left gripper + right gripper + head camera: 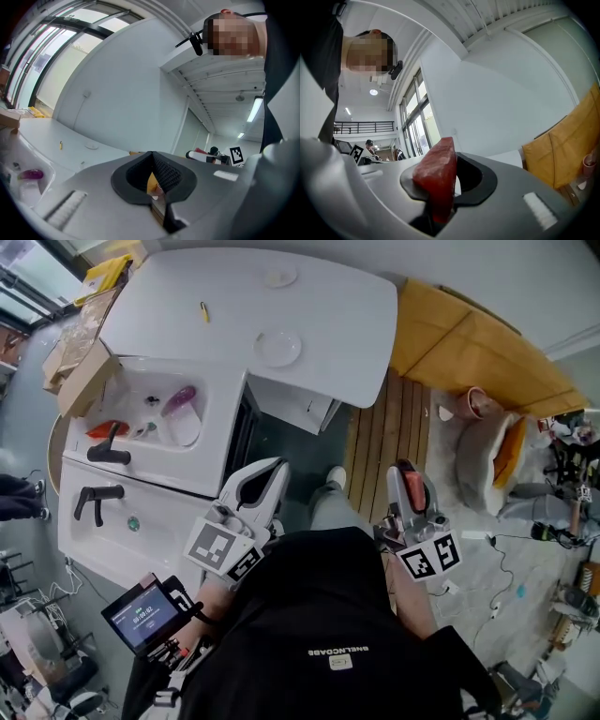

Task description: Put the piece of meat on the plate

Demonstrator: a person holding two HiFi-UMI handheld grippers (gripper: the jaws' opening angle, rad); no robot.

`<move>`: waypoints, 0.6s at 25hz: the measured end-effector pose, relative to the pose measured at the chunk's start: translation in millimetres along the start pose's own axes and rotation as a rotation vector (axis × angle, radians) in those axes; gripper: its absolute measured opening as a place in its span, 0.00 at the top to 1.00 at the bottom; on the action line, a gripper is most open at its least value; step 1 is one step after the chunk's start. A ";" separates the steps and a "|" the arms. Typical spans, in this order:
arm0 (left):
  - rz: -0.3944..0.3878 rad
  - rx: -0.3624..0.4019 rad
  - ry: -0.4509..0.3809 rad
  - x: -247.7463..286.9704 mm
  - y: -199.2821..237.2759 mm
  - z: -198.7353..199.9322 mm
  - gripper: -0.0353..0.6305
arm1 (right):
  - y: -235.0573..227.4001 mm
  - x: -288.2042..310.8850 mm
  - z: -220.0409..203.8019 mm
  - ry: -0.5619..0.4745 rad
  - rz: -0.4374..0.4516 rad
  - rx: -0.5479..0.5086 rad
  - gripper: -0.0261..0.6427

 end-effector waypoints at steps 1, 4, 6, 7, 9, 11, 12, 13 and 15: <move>0.007 -0.001 -0.004 2.6 0.9 2.7 0.92 | -2.7 4.2 2.7 0.001 0.008 0.000 0.84; 0.028 -0.001 -0.015 13.4 3.6 9.7 0.92 | -13.1 17.4 8.6 0.003 0.033 -0.001 0.84; 0.043 0.000 -0.019 28.4 5.1 12.1 0.92 | -27.7 26.5 11.2 0.006 0.049 0.002 0.84; 0.052 0.000 -0.020 36.4 5.7 12.7 0.92 | -35.9 30.6 12.3 0.006 0.056 0.005 0.84; 0.072 -0.001 -0.021 53.1 6.4 13.6 0.92 | -53.5 38.5 14.4 0.007 0.072 0.011 0.84; 0.089 0.002 -0.023 71.9 5.8 14.7 0.92 | -73.6 46.3 16.8 0.008 0.086 0.019 0.84; 0.097 0.004 -0.024 80.5 5.1 15.6 0.92 | -83.0 49.6 18.4 0.008 0.091 0.023 0.84; 0.106 0.006 -0.026 88.4 4.1 16.7 0.92 | -92.0 52.6 20.1 0.007 0.096 0.029 0.84; 0.123 0.010 -0.030 103.9 1.2 19.1 0.92 | -109.5 58.4 23.7 0.009 0.105 0.044 0.84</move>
Point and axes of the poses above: the fingertips, and each gripper's own axes: x forward along the fingers, y to its left, z out of its top, the point moved 3 cm from there along -x, backward along the fingers, and after that the axes turned 10 degrees about -x, right-handed, at the moved point
